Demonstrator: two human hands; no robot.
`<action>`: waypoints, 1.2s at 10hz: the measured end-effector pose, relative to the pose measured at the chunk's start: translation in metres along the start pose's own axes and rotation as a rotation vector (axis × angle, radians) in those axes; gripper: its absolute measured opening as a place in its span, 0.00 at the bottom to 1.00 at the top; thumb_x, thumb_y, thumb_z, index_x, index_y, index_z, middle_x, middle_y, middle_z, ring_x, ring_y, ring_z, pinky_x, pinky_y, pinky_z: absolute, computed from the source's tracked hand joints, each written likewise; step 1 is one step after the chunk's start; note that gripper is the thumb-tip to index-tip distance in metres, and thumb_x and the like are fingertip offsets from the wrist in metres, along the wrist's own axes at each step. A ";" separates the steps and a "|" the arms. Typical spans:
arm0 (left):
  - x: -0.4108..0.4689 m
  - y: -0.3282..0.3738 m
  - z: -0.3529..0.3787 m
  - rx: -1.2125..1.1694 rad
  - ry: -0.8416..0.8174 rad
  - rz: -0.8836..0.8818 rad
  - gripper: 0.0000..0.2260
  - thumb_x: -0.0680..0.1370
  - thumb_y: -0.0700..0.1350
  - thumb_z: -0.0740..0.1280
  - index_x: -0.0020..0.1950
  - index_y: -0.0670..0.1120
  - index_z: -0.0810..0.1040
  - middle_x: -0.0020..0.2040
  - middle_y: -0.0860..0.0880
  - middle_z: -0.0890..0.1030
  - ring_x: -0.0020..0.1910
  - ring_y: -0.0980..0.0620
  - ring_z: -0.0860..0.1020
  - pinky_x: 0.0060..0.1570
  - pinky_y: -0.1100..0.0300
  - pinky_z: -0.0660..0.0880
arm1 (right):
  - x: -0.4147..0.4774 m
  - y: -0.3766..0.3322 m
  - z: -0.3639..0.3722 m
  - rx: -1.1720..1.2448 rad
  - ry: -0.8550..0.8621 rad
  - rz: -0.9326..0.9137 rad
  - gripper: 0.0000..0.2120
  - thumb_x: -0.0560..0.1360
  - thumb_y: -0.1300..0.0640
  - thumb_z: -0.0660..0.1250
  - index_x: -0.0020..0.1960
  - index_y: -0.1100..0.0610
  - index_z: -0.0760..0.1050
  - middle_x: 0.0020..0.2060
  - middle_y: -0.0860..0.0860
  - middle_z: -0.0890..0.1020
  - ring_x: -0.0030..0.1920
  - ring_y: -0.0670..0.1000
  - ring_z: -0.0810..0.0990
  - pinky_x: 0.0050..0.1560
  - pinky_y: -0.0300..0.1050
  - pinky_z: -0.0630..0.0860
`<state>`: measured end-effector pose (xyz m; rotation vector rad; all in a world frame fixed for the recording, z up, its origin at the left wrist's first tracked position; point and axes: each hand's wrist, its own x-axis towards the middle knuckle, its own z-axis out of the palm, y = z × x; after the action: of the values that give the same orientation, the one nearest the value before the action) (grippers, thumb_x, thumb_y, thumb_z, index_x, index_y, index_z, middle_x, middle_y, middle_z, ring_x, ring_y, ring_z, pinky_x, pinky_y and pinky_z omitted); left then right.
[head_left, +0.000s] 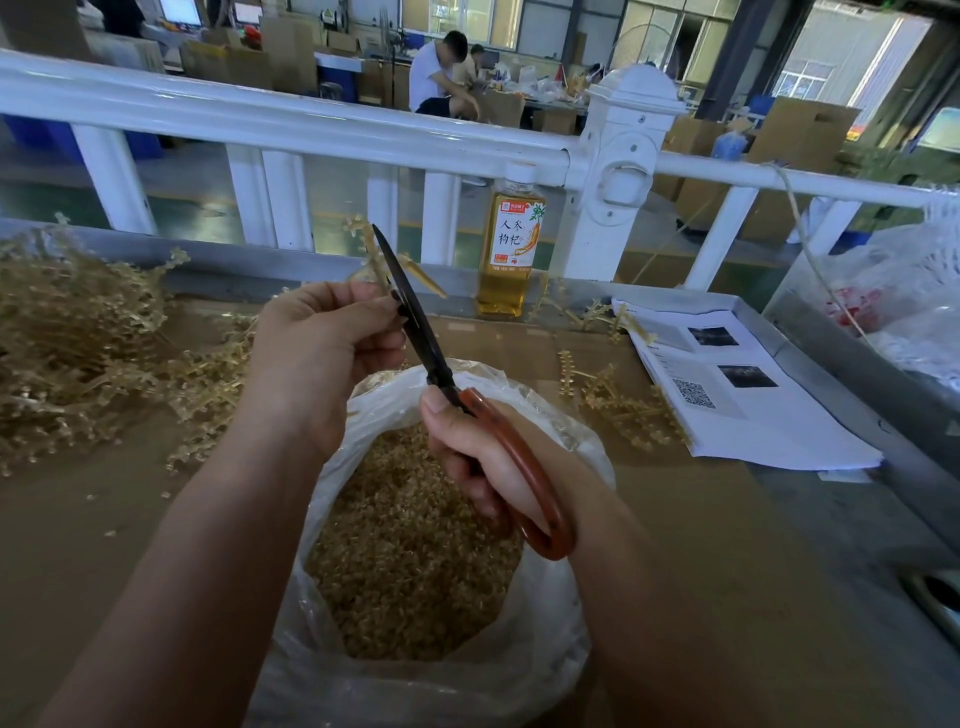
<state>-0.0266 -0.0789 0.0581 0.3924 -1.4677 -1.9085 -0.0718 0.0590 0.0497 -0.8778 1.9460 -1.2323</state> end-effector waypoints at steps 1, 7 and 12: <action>0.000 -0.001 0.000 0.020 -0.001 0.008 0.07 0.74 0.33 0.65 0.39 0.42 0.74 0.26 0.52 0.80 0.25 0.58 0.76 0.29 0.66 0.75 | 0.000 -0.001 -0.001 -0.025 0.001 -0.001 0.18 0.76 0.37 0.53 0.37 0.49 0.66 0.29 0.48 0.69 0.26 0.46 0.66 0.29 0.40 0.65; -0.001 -0.001 0.000 0.024 -0.010 0.017 0.05 0.74 0.33 0.65 0.39 0.42 0.75 0.26 0.52 0.80 0.26 0.58 0.77 0.30 0.66 0.75 | 0.002 0.005 -0.003 0.164 -0.067 0.050 0.16 0.79 0.42 0.52 0.36 0.49 0.65 0.19 0.43 0.72 0.17 0.36 0.69 0.22 0.31 0.66; -0.002 0.001 0.002 -0.031 0.080 0.005 0.09 0.77 0.38 0.64 0.36 0.43 0.76 0.24 0.52 0.76 0.23 0.56 0.74 0.25 0.66 0.73 | 0.003 0.000 -0.003 -0.052 -0.022 0.010 0.18 0.75 0.37 0.54 0.35 0.49 0.65 0.26 0.49 0.68 0.23 0.45 0.66 0.27 0.39 0.64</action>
<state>-0.0263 -0.0760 0.0591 0.4450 -1.3846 -1.8878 -0.0757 0.0580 0.0499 -0.9029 1.9711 -1.1662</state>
